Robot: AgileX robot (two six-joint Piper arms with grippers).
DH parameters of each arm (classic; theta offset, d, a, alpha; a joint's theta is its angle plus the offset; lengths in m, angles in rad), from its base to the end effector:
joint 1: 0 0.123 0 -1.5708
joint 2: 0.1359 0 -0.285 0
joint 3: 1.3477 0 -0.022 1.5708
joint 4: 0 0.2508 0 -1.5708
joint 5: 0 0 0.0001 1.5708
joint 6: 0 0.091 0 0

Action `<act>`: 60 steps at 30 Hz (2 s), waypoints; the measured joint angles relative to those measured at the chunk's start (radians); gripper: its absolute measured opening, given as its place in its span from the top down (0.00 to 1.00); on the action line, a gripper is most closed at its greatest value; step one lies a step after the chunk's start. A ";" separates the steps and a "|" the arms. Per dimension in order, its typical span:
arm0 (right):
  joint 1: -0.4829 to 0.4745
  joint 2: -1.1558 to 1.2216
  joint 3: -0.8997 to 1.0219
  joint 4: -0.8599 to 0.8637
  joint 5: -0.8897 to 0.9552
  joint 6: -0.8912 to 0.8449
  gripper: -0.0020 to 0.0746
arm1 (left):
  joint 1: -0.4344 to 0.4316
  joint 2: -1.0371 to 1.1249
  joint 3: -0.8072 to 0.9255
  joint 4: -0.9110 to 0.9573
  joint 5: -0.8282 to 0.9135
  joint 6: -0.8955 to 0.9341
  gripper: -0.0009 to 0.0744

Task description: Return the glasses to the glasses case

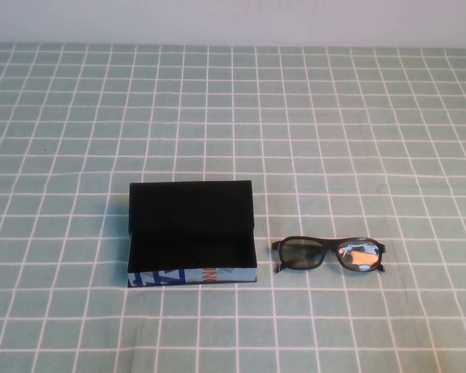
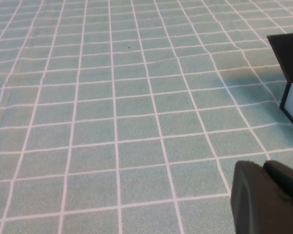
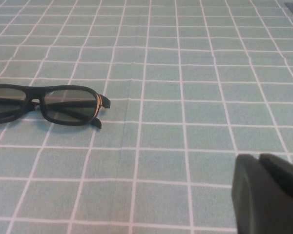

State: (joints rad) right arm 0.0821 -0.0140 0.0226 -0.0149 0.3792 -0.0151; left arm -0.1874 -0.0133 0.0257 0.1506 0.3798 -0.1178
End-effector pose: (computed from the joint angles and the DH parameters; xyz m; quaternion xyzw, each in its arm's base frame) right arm 0.0522 0.0038 0.1722 -0.0430 0.8039 0.0135 0.5931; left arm 0.0524 -0.0048 0.1715 0.0678 0.8022 -0.0266 0.5927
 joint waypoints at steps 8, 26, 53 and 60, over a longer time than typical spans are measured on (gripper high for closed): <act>0.000 0.000 0.000 0.000 0.000 0.000 0.99 | 0.000 0.000 0.000 0.001 0.000 0.001 0.99; 0.000 0.000 0.004 0.015 -0.144 0.000 0.99 | 0.000 0.000 0.002 0.001 -0.150 -0.018 0.99; 0.000 0.000 -0.124 0.023 -1.135 0.076 0.99 | 0.000 -0.002 -0.114 0.003 -1.137 -0.151 0.99; 0.000 0.015 -0.483 0.032 -0.748 0.184 0.99 | 0.000 0.011 -0.462 0.017 -0.822 -0.157 0.99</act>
State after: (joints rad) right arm 0.0821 0.0013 -0.4607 0.0168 -0.3685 0.1692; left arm -0.1874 -0.0020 -0.4367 0.1677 -0.4420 -0.2747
